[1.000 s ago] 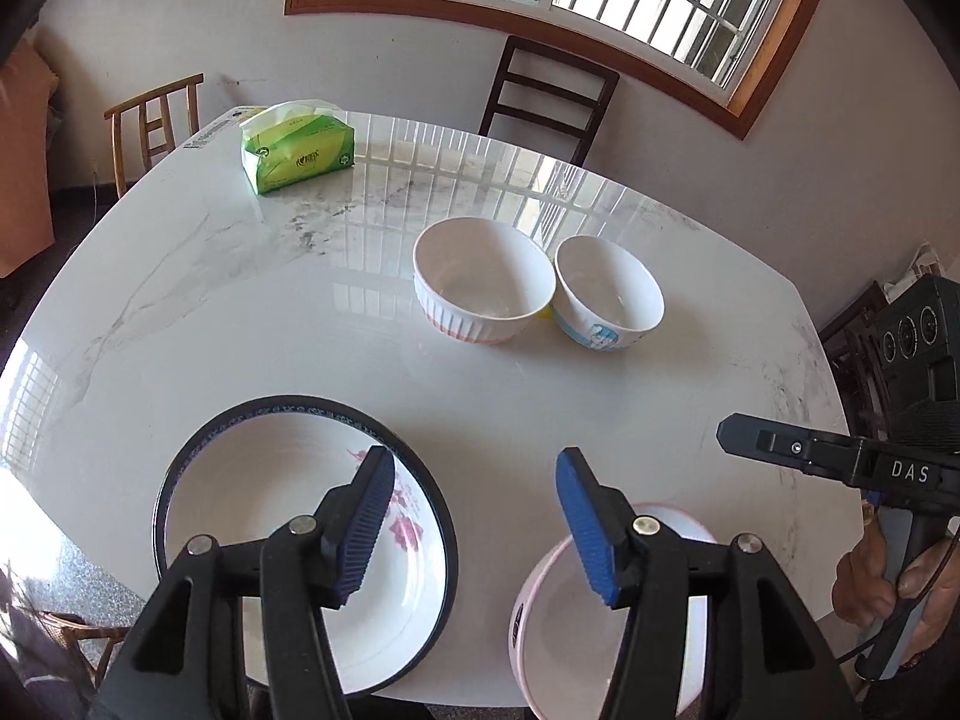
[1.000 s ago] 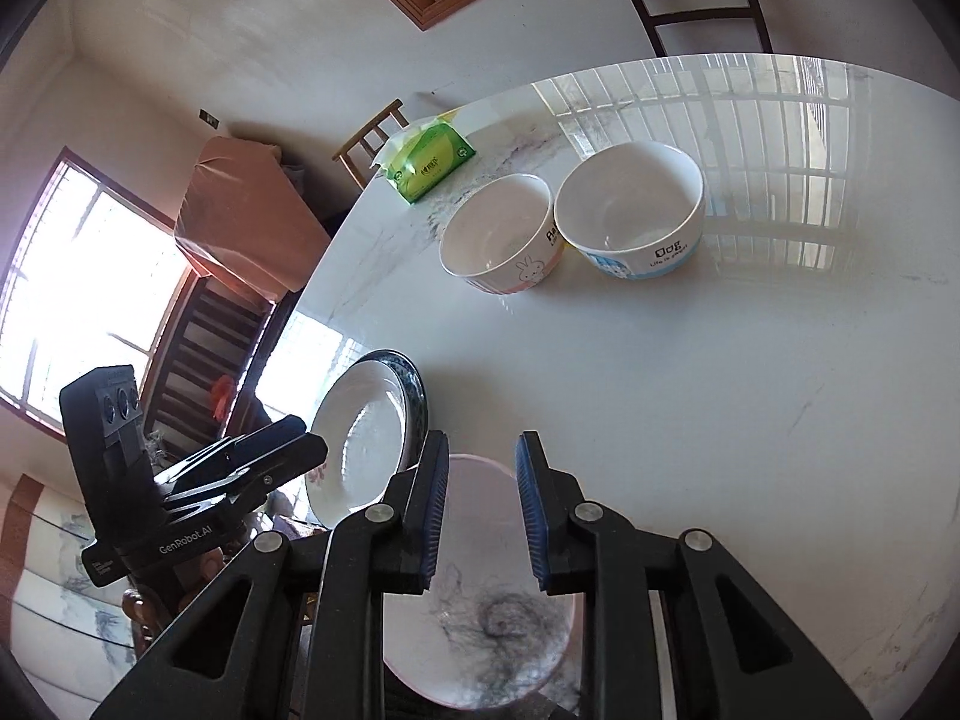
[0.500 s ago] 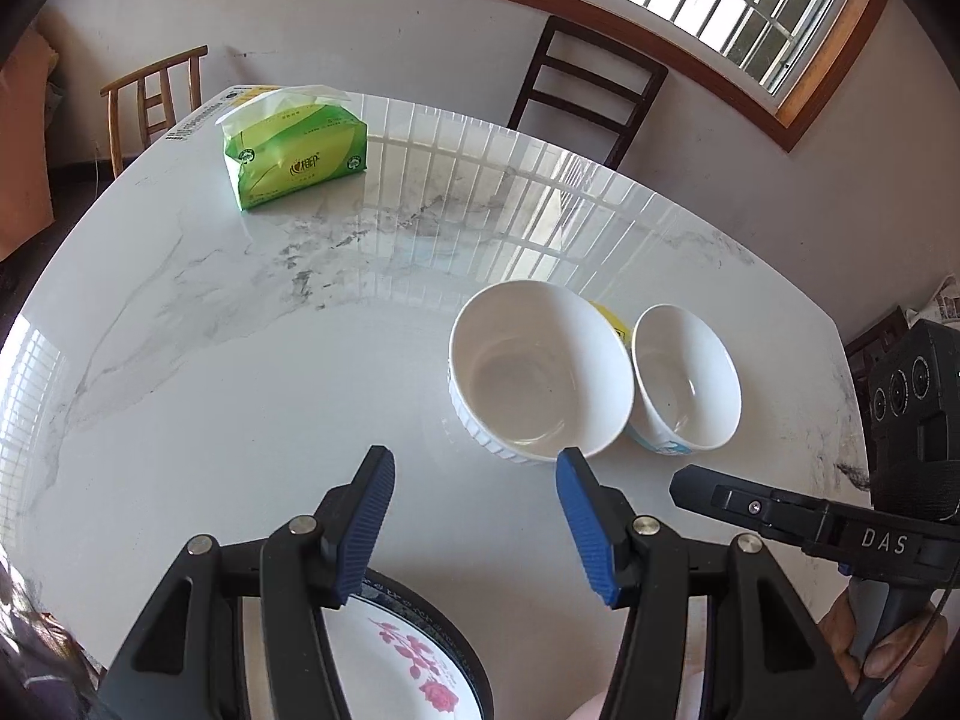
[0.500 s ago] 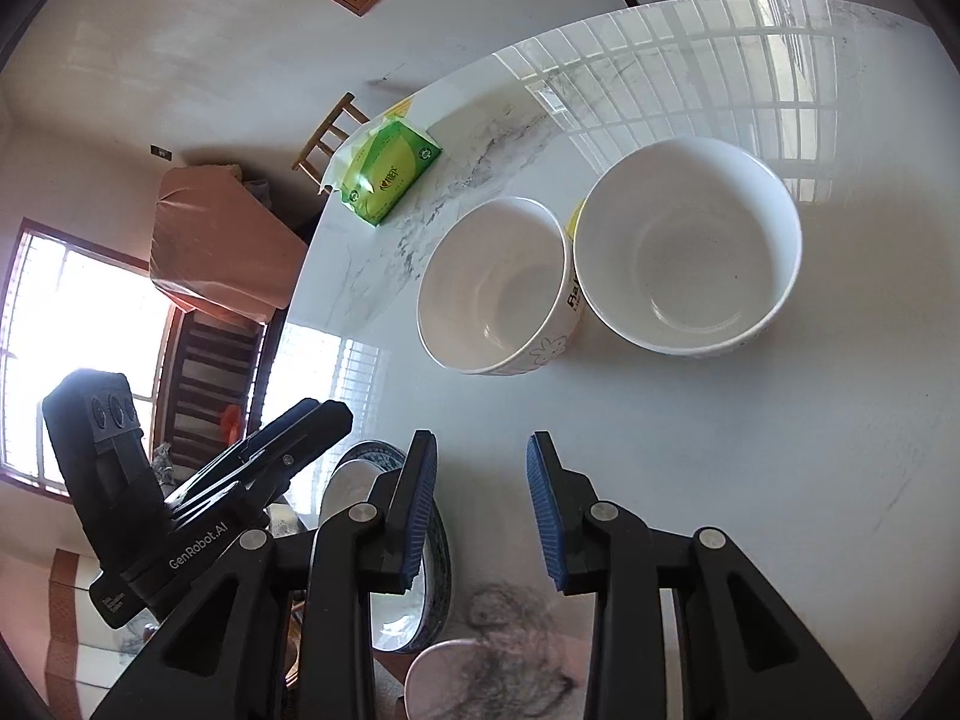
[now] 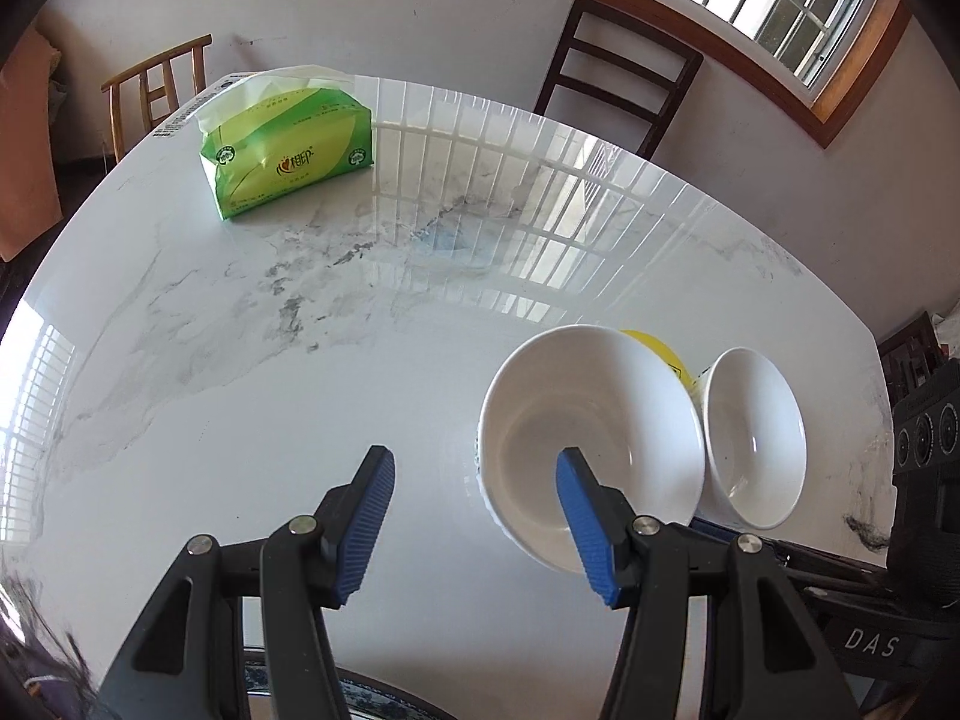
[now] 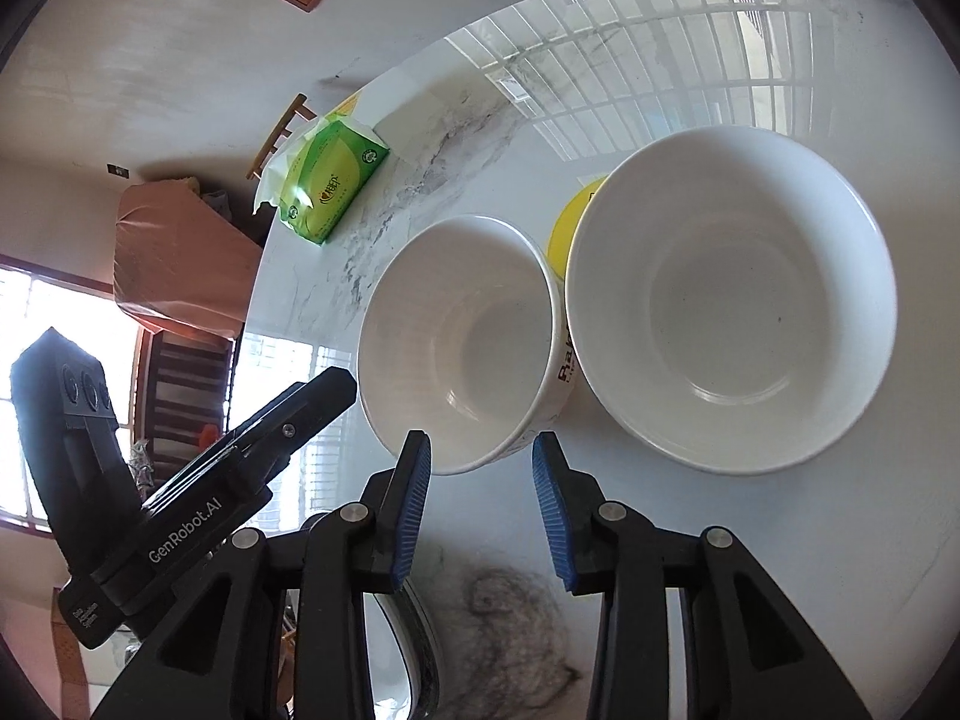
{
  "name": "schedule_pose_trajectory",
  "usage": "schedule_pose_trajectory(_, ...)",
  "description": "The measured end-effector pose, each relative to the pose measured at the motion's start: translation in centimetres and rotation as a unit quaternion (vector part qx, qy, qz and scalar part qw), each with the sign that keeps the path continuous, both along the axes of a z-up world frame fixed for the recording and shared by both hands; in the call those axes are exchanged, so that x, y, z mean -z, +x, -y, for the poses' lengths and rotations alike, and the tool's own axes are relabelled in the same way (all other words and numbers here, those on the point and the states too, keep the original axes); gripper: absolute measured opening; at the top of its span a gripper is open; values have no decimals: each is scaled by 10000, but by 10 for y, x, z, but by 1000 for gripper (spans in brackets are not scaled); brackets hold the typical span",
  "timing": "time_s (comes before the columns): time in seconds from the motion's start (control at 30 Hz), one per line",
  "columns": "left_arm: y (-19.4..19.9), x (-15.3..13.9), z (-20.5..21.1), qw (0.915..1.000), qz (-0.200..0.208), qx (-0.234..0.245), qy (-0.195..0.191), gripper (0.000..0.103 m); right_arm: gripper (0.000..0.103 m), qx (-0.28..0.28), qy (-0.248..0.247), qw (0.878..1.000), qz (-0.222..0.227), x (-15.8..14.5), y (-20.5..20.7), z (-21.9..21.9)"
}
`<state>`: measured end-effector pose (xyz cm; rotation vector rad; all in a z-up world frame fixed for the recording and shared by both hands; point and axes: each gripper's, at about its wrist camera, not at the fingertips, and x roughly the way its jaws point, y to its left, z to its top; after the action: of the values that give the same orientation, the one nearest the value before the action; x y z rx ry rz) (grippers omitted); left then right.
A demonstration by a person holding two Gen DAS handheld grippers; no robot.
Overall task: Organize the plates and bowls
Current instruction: 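Move the right gripper toward the white rabbit and Dog bowls, then grasp the rim of the white Rabbit bowl with the right gripper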
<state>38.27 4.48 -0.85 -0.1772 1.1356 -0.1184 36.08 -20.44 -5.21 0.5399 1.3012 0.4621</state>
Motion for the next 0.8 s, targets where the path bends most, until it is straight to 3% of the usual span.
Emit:
schedule_pose_trajectory(0.2, 12, 15, 6, 9999, -95, -37, 40, 56, 37, 15, -144, 9999, -39, 6, 8, -3)
schedule_pose_trajectory(0.27, 15, 24, 9, 9995, -324, 15, -18, 17, 38, 49, -204, 9998, -69, 10, 10, -3)
schedule_pose_trajectory(0.3, 16, 29, 10, 9988, -474, 11, 77, 12, 38, 42, -245, 9997, -68, 11, 11, -4)
schedule_pose_trajectory(0.47, 2, 28, 3, 9985, -525, -130, -33, 12, 26, 17, -595, 9982, 85, 13, 12, -9)
schedule_pose_trajectory(0.63, -38, 11, -4, 9982, -516, -246, -154, 13, 23, -163, -513, 9982, 249, 5, -2, -7)
schedule_pose_trajectory(0.8, -91, -22, 2, 9995, -185, -190, -143, 14, 22, -376, -278, 9980, 432, -17, -36, -2)
